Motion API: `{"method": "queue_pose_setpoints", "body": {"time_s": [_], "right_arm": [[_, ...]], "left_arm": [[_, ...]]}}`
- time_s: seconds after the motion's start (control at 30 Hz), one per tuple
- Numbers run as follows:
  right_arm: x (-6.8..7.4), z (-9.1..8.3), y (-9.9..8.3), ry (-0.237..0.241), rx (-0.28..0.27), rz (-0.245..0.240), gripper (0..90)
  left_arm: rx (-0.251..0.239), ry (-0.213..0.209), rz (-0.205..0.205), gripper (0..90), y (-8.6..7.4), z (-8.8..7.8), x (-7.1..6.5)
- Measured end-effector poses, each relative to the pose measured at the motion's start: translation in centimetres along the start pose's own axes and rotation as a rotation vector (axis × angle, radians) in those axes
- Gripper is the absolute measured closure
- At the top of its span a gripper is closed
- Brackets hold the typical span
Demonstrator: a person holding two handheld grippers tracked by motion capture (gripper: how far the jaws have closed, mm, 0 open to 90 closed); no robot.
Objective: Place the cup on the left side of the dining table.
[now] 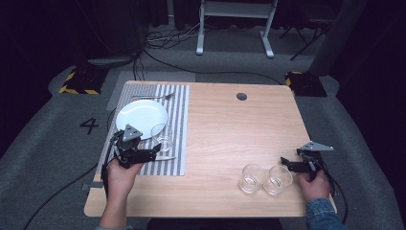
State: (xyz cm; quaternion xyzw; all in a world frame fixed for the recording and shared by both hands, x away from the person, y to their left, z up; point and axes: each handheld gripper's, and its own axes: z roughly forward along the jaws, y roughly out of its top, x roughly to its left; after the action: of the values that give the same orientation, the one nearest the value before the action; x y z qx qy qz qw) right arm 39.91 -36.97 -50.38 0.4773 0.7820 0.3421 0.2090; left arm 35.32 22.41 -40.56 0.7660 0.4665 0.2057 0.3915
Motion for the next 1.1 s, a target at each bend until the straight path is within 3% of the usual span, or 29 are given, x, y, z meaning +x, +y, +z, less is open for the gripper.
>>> {"method": "queue_pose_setpoints", "body": {"time_s": [0.57, 1.1], "right_arm": [[0.0, 0.0, 0.0, 0.002, 0.0, -0.003, 14.5], [0.0, 0.0, 0.0, 0.002, 0.0, -0.003, 14.5]], "left_arm": [[-0.018, 0.061, -0.059, 14.1, -3.3, -3.6, 1.0], [0.035, 0.043, -0.103, 14.1, -6.5, -5.1, 1.4]]}}
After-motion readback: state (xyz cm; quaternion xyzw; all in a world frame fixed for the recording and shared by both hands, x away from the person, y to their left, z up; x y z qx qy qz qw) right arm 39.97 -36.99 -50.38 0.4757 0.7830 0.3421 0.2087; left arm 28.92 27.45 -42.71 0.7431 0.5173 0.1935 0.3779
